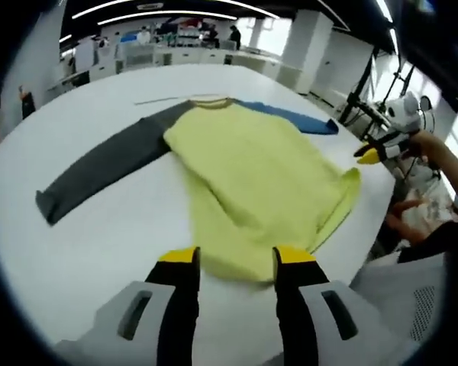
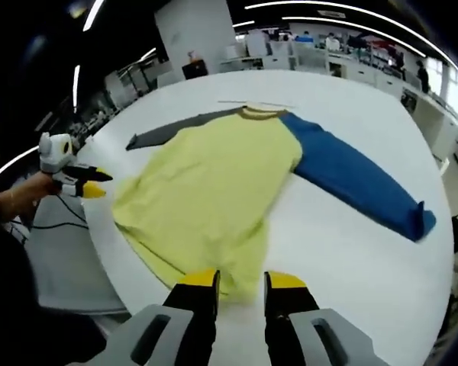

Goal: Fold the garment on the visible template until the final outline fits inside the template.

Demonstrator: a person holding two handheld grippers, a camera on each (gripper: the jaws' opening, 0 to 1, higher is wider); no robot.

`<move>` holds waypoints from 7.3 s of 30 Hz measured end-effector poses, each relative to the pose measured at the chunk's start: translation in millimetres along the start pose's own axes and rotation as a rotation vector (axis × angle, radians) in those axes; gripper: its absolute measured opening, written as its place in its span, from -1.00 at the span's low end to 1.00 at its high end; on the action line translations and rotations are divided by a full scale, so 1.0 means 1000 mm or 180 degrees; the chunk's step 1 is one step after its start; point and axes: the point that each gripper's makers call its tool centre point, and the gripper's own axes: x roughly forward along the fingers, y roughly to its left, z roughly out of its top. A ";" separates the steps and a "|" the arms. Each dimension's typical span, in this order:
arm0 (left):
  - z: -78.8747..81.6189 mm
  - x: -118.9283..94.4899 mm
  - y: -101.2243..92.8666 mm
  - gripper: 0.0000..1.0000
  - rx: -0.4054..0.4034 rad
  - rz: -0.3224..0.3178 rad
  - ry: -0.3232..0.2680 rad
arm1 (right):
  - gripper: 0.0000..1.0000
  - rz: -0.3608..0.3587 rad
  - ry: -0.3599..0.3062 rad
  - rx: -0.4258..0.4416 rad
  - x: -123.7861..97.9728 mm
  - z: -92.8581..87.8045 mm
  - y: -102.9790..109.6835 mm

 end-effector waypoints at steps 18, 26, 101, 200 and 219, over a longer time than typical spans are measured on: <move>-0.007 0.030 0.026 -0.32 -0.0081 -0.0316 0.0262 | -0.69 -0.0316 0.0332 0.0026 0.032 0.001 -0.027; -0.006 0.042 0.034 -0.46 -0.0262 -0.0282 0.0275 | -0.70 -0.0313 0.0375 0.0094 0.049 -0.003 -0.034; -0.039 -0.002 0.015 -0.50 -0.0306 -0.0442 -0.0200 | -0.64 -0.0382 0.0360 0.0476 0.005 -0.064 -0.013; 0.006 -0.013 -0.003 0.98 -0.0034 -0.0273 -0.0618 | 0.70 -0.0757 -0.0464 0.0556 -0.037 0.000 -0.102; 0.017 -0.014 0.000 0.98 0.0106 -0.0276 -0.0699 | 0.28 -0.1187 -0.0738 0.0563 -0.041 0.038 -0.182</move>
